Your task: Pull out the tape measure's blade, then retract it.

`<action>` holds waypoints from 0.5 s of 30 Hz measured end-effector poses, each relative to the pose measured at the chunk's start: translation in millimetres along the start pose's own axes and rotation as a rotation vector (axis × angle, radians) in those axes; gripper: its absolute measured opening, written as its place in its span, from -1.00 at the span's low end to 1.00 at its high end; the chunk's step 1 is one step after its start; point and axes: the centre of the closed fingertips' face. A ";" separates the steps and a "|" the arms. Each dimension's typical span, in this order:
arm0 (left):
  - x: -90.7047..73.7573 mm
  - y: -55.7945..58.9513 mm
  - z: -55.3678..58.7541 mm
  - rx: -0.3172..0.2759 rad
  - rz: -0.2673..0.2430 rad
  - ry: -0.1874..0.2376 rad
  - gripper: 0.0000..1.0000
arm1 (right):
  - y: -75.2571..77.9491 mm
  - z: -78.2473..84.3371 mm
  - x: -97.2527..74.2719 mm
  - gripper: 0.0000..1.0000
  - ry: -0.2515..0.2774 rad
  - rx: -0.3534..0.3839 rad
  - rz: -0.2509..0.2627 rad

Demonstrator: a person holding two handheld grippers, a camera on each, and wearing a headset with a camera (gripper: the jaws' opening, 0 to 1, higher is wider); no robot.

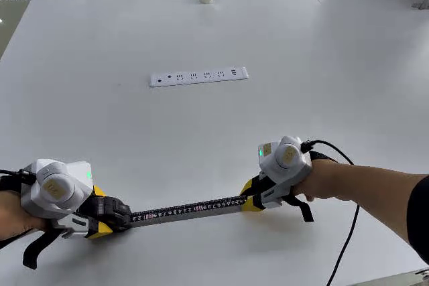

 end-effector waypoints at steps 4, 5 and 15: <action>-0.3 0.0 -0.6 -0.001 0.000 0.001 -0.36 | 0.9 3.1 -2.3 -0.80 -0.001 0.005 0.004; -0.4 0.0 -0.6 -0.001 0.000 0.001 -0.36 | 0.8 3.3 -2.4 -0.80 -0.001 0.005 0.004; -1.4 0.7 -1.8 -0.004 -0.006 0.011 -0.35 | 0.7 3.1 -2.9 -0.80 -0.001 0.006 0.008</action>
Point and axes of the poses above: the centre of the closed fingertips' face, and the gripper's own axes: x roughly forward along the fingers, y roughly to its right, z roughly out of its underside, and after that the axes turned 1 degree about z, right-handed
